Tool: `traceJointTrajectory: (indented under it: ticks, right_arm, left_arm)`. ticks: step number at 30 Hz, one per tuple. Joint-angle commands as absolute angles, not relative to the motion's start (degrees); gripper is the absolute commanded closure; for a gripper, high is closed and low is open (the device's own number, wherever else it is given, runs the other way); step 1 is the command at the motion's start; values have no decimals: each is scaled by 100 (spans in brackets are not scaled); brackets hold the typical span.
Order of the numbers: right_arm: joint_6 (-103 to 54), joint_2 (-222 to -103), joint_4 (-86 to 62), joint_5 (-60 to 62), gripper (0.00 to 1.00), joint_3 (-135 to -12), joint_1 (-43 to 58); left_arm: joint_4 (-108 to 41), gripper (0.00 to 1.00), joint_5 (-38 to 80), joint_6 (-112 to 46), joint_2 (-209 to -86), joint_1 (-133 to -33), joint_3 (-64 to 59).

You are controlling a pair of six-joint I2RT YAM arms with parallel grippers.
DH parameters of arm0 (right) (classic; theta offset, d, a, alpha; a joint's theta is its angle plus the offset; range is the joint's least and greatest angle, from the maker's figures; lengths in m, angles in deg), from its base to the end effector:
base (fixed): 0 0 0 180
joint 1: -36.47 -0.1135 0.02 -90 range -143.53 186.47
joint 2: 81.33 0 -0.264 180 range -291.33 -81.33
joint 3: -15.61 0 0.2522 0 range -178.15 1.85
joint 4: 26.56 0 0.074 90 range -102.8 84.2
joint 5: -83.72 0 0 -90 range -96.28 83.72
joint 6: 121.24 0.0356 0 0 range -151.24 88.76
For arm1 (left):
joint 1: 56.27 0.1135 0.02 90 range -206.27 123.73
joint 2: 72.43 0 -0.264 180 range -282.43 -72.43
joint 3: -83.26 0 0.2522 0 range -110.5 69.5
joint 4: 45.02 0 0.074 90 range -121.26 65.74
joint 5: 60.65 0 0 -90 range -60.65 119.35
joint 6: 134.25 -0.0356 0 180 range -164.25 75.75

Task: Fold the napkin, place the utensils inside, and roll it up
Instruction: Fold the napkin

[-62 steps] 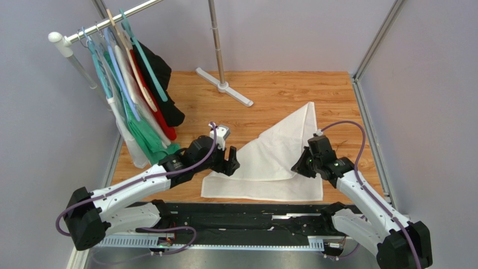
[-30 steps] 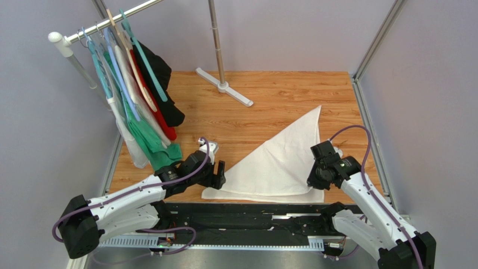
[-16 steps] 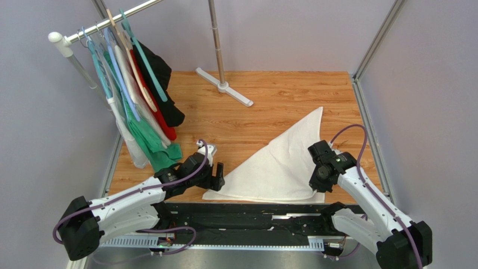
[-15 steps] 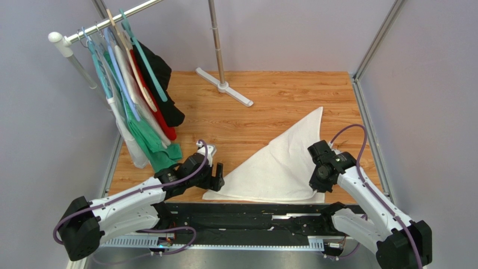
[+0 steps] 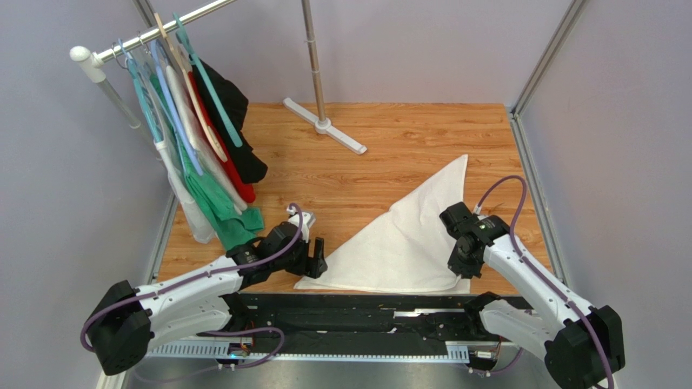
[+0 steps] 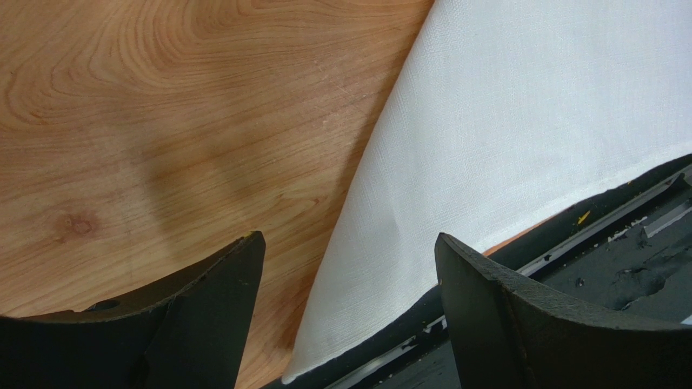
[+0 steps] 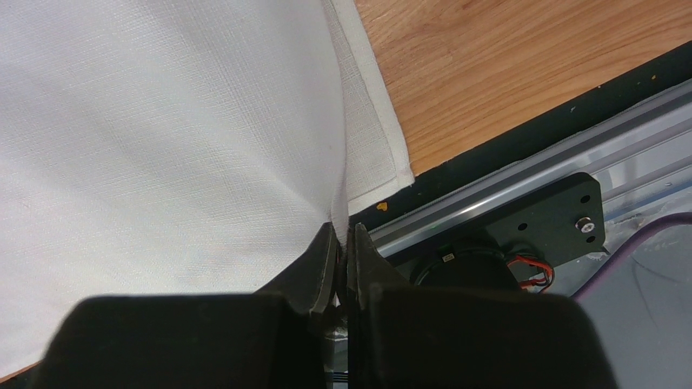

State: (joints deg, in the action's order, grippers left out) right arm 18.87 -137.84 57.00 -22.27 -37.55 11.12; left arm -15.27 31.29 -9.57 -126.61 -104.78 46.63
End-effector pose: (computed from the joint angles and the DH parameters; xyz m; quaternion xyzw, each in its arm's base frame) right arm 0.1234 0.0476 0.2109 0.2159 0.9661 -0.0936 0.1062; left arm 0.1203 -0.1342 0.1710 0.1060 0.9252 -0.2299 0.2827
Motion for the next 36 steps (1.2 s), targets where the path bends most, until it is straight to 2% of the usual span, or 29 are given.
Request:
traceJointTrajectory:
  ticks: [1,9,15,18,19,21,22,23,24,25,31,36]
  right_arm:
    - [2184,-13872,5910,-2579,100,-3981,1010]
    - [2431,-14241,5971,-2940,100,-4025,703]
    - [2527,-14268,5831,-3045,89,-3990,676]
    - [2571,-14207,5822,-3072,78,-3990,676]
    - [2580,-14154,5822,-3089,63,-4008,667]
    - [2615,-14092,5787,-3116,52,-4016,685]
    - [2624,-14023,5752,-3116,41,-4043,685]
    - [2624,-13978,5726,-3116,39,-4060,676]
    - [2624,-13926,5699,-3124,26,-4087,676]
    - [2650,-13786,5664,-3133,23,-4113,676]
    - [2484,-13504,5594,-3186,20,-4579,676]
    - [2352,-13275,5155,-2677,20,-4728,667]
  left_arm:
    - [-1790,14,2988,-883,-12666,-10452,4753]
    - [-1763,15,2979,-883,-12587,-10452,4761]
    - [-1728,15,2979,-874,-12455,-10452,4761]
    - [-1737,14,2865,-953,-12481,-10452,4761]
    - [-1720,13,2865,-971,-12508,-10452,4761]
    - [-1728,13,2865,-988,-12560,-10452,4761]
    - [-1728,13,2865,-988,-12569,-10452,4761]
    - [-1737,13,2848,-988,-12578,-10452,4761]
    - [-1720,13,2848,-988,-12578,-10452,4761]
    - [-1754,13,2856,-988,-12578,-10452,4761]
    - [-2000,14,2795,-1234,-12876,-10356,4613]
    - [-2106,18,2488,-1498,-13606,-10127,4279]
